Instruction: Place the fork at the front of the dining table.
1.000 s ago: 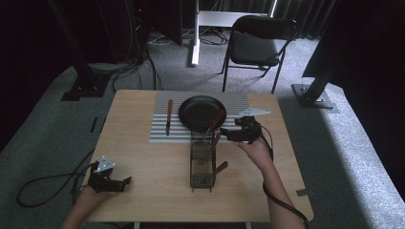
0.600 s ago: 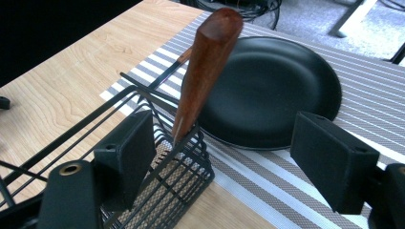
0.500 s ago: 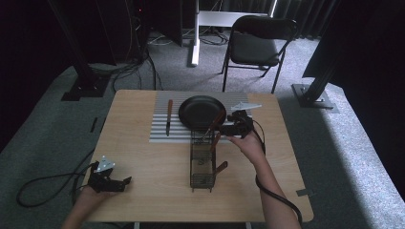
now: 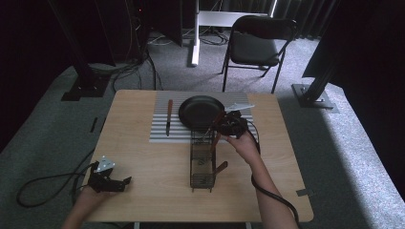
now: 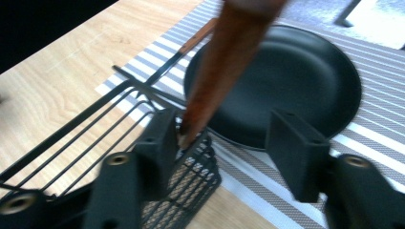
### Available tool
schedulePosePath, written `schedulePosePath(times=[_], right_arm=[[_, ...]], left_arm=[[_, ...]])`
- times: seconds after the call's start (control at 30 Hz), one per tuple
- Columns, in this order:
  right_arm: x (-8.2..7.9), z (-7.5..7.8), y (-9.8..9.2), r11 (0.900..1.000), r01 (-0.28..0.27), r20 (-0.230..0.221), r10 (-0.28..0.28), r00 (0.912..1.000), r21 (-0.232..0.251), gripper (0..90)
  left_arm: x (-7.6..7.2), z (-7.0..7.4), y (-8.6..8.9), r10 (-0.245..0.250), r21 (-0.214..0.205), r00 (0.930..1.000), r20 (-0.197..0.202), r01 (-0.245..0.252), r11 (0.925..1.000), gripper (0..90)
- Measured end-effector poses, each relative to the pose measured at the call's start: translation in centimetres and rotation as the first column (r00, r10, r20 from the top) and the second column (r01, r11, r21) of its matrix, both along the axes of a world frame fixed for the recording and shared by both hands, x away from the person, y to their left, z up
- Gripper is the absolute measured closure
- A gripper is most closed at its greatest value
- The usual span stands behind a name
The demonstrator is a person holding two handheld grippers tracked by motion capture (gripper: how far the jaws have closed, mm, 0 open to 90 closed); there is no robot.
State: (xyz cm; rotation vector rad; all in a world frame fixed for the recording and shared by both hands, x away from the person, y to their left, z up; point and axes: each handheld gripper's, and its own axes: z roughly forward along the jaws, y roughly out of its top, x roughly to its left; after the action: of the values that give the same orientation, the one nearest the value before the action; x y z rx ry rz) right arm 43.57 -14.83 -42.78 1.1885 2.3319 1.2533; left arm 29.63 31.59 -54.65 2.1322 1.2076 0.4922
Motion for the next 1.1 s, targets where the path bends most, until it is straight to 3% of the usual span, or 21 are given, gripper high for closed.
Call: schedulePosePath(times=[0.23, 0.4, 0.53, 0.83, 1.1], right_arm=[[0.3, -0.3, -0.1, 0.9971, -0.014, -0.055, 0.019, 0.9983, 0.074, 61.3], [0.2, -0.2, -0.4, 0.9903, -0.009, -0.054, 0.016, 0.9984, 0.139, 65.4], [0.3, 0.3, -0.3, 0.9909, -0.016, -0.057, 0.024, 0.9981, 0.133, 74.7], [-0.1, 0.8, 0.0, 0.9919, -0.064, -0.045, 0.070, 0.9966, 0.109, 80.1], [-0.6, 1.4, -0.1, 0.9924, -0.064, -0.022, 0.066, 0.9975, 0.105, 80.6]], left_arm=[[0.0, 0.0, 0.0, 0.000, 0.000, 1.0000, 0.000, 0.000, 1.0000, 0.0], [0.0, 0.0, 0.0, 0.000, 0.000, 1.0000, 0.000, 0.000, 1.0000, 0.0], [0.0, 0.0, 0.0, 0.000, 0.001, 1.0000, 0.000, 0.000, 1.0000, 0.0], [0.0, 0.0, 0.0, 0.000, 0.000, 1.0000, 0.000, 0.000, 1.0000, 0.0], [0.0, 0.0, 0.0, 0.000, 0.000, 1.0000, 0.000, 0.000, 1.0000, 0.0]])
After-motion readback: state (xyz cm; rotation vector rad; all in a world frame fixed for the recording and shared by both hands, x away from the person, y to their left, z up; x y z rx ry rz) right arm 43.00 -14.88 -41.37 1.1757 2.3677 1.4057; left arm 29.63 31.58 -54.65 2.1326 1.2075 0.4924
